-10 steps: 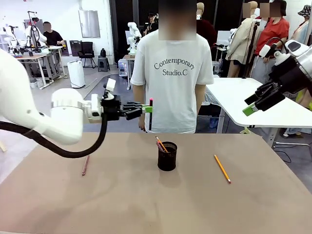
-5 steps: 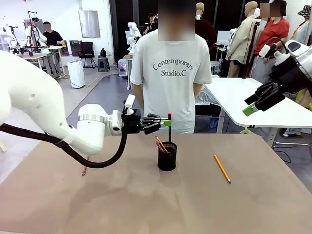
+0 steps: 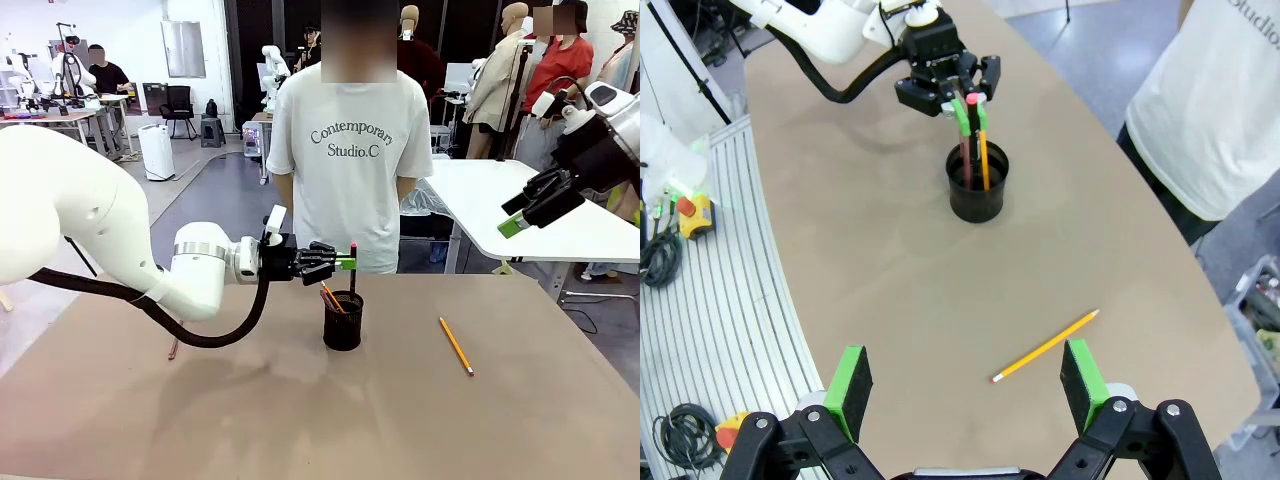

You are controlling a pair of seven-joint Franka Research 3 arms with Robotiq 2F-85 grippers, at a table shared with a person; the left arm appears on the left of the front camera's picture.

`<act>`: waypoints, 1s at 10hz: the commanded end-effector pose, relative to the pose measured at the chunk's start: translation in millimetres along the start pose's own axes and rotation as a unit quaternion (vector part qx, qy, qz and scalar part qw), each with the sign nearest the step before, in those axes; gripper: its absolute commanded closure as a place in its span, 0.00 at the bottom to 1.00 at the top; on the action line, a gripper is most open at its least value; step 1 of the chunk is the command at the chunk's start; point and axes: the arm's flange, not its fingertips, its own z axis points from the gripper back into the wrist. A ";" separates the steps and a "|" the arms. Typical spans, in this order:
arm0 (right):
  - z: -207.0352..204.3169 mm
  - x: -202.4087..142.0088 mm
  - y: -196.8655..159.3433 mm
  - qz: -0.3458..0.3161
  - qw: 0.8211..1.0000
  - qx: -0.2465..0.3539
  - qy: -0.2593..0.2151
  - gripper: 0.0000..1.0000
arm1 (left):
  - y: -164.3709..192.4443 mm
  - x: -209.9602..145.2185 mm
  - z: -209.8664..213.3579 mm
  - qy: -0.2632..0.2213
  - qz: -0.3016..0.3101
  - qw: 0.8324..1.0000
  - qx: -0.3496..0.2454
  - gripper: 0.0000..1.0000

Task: Place the pens into the pen holder.
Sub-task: Pick up a writing instrument from the table and place it into the Pen holder.

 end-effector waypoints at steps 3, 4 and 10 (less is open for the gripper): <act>0.7 0.8 0.3 0.002 1.000 0.002 -0.005 0.00 | 6.4 -6.5 6.5 -0.003 -0.002 1.000 0.000 0.68; 0.7 0.8 0.3 0.002 1.000 0.002 -0.005 0.00 | 6.2 -4.7 8.8 -0.005 0.000 1.000 0.001 0.49; 0.7 0.8 0.3 0.002 1.000 0.002 -0.005 0.00 | 6.0 5.8 13.3 -0.001 0.007 1.000 0.001 0.00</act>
